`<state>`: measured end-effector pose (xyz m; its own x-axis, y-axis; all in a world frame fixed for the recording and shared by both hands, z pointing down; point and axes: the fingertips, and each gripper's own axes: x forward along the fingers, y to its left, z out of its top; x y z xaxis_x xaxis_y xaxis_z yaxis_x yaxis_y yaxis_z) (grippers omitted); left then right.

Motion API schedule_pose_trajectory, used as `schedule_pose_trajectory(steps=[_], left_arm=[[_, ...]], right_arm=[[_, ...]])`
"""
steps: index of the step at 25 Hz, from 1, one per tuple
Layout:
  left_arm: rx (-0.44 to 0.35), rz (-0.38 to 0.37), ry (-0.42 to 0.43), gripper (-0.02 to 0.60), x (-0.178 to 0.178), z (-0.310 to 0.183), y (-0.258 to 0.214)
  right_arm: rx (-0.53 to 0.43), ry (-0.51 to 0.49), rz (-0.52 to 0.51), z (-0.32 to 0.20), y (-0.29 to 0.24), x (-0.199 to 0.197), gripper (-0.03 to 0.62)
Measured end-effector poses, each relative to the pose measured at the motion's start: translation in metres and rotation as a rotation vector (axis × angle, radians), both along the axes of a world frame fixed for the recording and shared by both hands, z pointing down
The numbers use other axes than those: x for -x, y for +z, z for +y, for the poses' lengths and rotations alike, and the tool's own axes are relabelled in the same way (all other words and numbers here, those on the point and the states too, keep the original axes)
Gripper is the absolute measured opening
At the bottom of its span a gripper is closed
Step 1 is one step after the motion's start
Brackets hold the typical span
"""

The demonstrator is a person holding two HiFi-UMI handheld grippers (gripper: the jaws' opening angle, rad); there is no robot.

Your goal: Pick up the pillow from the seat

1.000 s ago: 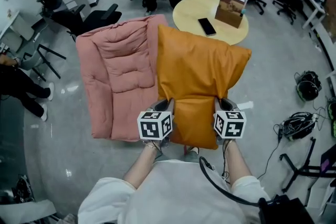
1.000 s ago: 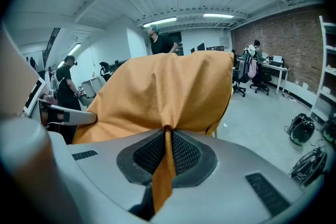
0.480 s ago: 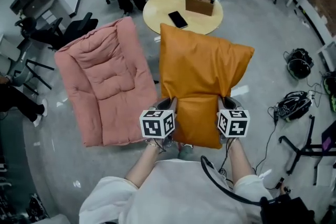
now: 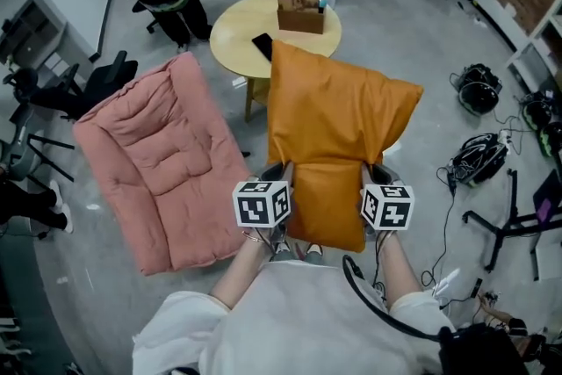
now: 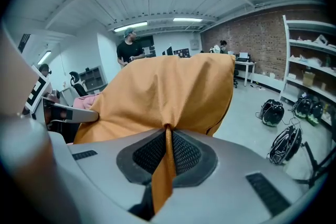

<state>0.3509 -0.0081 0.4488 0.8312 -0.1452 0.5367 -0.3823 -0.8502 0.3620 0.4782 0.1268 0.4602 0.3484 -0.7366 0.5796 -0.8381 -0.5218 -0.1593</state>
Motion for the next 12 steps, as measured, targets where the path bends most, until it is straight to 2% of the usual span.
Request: schedule_pose_trajectory(steps=[12], left_arm=[[0.01, -0.008, 0.032, 0.017, 0.0024, 0.0068, 0.0057]], right_arm=[[0.013, 0.028, -0.005, 0.0103, 0.0085, 0.0052, 0.041]])
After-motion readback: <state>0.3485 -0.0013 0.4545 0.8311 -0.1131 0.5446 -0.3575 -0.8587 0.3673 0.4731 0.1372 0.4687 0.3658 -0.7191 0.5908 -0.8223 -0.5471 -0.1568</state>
